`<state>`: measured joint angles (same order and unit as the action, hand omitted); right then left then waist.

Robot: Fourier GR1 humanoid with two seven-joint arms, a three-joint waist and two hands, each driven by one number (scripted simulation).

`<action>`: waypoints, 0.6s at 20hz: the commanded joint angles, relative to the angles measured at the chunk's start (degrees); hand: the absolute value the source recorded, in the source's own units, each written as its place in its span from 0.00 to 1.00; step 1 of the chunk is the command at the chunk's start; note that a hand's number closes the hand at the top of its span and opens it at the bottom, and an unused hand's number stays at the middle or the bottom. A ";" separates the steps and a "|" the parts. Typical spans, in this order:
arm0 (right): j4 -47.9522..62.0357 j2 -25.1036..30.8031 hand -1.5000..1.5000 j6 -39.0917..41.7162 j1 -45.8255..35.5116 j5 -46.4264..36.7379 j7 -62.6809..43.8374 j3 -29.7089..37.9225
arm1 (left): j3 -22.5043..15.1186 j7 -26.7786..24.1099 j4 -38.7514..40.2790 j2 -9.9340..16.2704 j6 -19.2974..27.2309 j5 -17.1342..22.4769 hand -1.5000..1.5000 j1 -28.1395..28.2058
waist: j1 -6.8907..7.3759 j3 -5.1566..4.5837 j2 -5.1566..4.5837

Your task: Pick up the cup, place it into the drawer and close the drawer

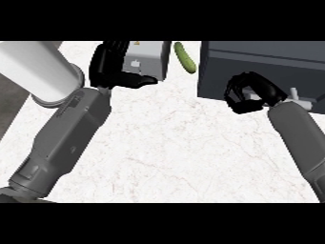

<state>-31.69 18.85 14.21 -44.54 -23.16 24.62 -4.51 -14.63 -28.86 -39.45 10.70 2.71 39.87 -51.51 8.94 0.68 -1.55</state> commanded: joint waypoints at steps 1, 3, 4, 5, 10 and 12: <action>3.36 5.75 1.00 -3.06 -10.69 0.70 -5.15 5.02 | -0.13 0.14 -0.78 1.06 -1.39 0.01 0.00 1.30 | 2.08 -0.49 -1.02; 3.25 6.26 1.00 -2.84 -9.42 1.07 -3.83 5.12 | -0.40 -0.16 -1.30 0.81 -1.31 -0.23 0.00 1.54 | 2.08 -0.41 -1.26; 2.71 7.32 1.00 -1.91 -9.76 2.11 -4.01 6.07 | -0.60 1.02 -1.58 1.29 -2.36 0.09 0.00 1.87 | 2.45 -0.42 -1.01; 2.63 7.35 1.00 -1.08 -9.77 2.12 -3.88 5.75 | -0.77 0.96 -2.05 0.65 -2.43 0.11 0.00 1.51 | 2.56 -0.41 -1.14; 0.97 8.47 1.00 1.37 -9.92 4.17 -4.55 6.85 | -1.01 0.72 -2.69 0.77 -3.04 0.13 0.00 3.04 | 3.70 -0.50 -1.11; 0.50 9.09 1.00 2.52 -9.25 4.56 -4.17 6.84 | -0.76 1.02 -2.84 0.28 -2.58 0.47 0.00 2.72 | 3.33 -0.46 -1.30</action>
<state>-33.15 21.24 23.34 -43.56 -18.08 24.90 -2.50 -15.35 -28.11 -41.78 11.48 0.02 40.12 -49.00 10.55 1.14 -2.13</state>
